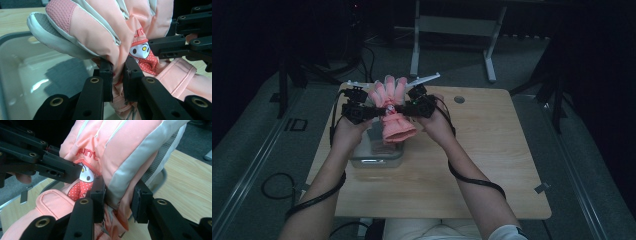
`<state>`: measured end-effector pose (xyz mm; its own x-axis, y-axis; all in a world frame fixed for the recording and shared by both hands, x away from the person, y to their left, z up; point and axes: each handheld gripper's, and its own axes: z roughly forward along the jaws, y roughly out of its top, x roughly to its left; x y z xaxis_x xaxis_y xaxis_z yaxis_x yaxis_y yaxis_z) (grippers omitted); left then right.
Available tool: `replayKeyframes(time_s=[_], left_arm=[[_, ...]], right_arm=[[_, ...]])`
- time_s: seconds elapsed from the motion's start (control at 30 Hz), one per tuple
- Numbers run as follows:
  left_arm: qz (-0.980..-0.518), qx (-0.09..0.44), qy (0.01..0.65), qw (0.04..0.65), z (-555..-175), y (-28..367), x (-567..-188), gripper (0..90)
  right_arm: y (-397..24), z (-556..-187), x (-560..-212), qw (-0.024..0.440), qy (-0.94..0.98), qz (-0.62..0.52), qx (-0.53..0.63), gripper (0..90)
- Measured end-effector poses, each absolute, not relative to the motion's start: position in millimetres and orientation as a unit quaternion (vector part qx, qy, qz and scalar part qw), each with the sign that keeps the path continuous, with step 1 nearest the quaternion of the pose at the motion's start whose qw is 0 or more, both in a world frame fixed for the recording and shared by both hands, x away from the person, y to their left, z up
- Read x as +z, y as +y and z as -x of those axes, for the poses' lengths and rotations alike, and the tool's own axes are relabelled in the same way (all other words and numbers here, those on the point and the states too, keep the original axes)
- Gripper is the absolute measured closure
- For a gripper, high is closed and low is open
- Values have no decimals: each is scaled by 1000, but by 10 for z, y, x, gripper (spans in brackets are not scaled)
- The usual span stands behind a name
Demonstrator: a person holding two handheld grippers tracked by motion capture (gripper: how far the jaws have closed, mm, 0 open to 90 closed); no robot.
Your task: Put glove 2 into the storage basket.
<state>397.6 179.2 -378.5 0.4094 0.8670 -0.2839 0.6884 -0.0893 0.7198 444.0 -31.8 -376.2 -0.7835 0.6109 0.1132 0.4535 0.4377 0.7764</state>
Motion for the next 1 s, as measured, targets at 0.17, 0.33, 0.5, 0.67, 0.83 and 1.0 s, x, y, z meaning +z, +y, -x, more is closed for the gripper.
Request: replayKeyframes(time_s=[0.17, 0.33, 0.5, 0.67, 0.83, 1.0], left_arm=[[-722, 112, 547, 410, -3905, 1983, -3782, 791], [-715, 110, 557, 409, -3870, 2091, -3821, 791], [-704, 109, 568, 412, -3870, 2139, -3935, 792], [-699, 98, 577, 410, -3919, 2146, -4089, 792], [-694, 80, 589, 406, -3975, 2134, -4262, 793], [-698, 69, 597, 389, -4038, 2096, -4452, 792]], right_arm=[[-123, -4445, -3772, 82, 848, -303, 428, 673], [11, -4449, -3792, 74, 852, -294, 426, 672], [103, -4492, -3859, 68, 860, -287, 417, 673], [147, -4553, -3965, 67, 869, -284, 398, 672], [165, -4627, -4118, 58, 876, -290, 380, 673], [162, -4678, -4312, 48, 881, -297, 366, 673]])
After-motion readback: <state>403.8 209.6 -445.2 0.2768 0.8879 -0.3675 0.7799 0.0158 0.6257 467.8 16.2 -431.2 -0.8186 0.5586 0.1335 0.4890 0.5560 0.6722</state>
